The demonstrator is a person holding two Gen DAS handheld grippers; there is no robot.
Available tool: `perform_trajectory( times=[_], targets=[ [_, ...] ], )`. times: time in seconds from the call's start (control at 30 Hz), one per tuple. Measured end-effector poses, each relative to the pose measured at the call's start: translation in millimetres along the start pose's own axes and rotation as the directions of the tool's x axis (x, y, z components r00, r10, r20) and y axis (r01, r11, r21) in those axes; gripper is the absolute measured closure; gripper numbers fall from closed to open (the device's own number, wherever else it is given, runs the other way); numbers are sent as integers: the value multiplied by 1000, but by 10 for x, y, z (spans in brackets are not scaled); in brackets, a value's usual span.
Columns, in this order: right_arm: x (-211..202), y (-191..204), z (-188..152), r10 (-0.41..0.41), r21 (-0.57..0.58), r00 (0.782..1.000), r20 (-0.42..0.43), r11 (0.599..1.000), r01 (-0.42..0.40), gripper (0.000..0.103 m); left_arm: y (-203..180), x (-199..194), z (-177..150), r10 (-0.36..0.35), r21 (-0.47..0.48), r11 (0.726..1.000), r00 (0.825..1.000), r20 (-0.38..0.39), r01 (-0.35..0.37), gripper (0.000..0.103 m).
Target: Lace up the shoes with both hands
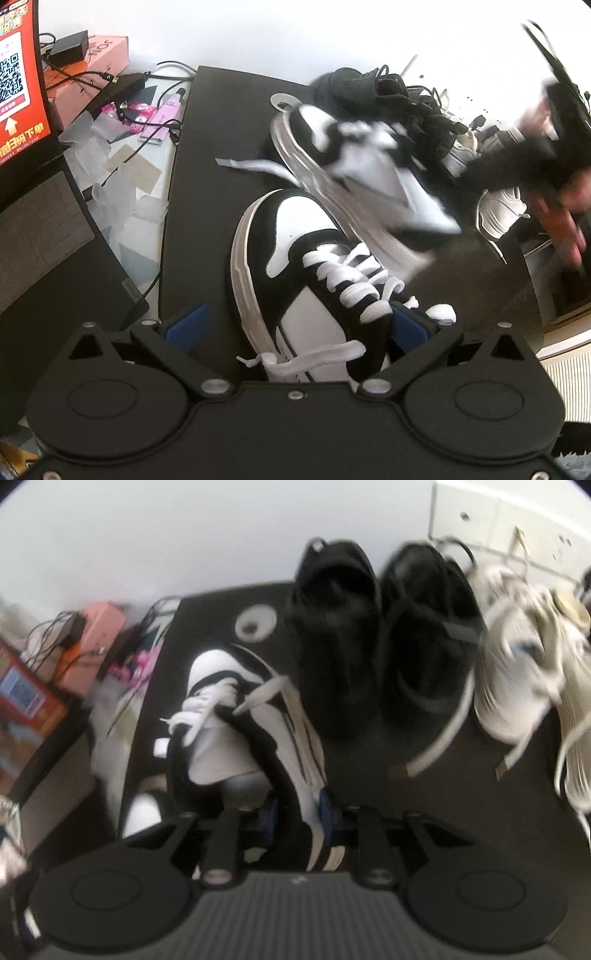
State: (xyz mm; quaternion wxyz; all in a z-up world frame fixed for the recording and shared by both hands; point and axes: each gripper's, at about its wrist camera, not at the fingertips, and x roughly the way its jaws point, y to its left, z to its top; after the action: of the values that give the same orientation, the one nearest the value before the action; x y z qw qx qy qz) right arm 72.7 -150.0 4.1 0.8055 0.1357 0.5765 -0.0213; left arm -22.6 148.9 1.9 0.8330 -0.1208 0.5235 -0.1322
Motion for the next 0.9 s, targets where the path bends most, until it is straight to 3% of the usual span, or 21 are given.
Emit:
perform_trajectory(
  times=[0.17, 0.3, 0.43, 0.63, 0.9],
  targets=[
    [-194, -217, -529, 25, 48, 1000, 2, 999, -25, 80, 88, 195, 16, -61, -134, 990, 996, -62, 52, 0],
    [-330, -369, -925, 45, 104, 999, 0, 994, -45, 79, 58, 277, 22, -78, -147, 987, 993, -84, 65, 0],
    [-428, -491, -1266, 93, 180, 996, -15, 980, -89, 75, 87, 396, 16, -157, -211, 969, 980, -120, 129, 0],
    [-308, -505, -1386, 197, 255, 979, -49, 950, -178, 58, 10, 519, 58, -181, -219, 965, 970, -162, 143, 0],
    [37, -528, -1263, 150, 271, 987, -54, 954, -130, 55, 5, 526, 68, -177, -225, 964, 971, -162, 139, 0]
  ],
)
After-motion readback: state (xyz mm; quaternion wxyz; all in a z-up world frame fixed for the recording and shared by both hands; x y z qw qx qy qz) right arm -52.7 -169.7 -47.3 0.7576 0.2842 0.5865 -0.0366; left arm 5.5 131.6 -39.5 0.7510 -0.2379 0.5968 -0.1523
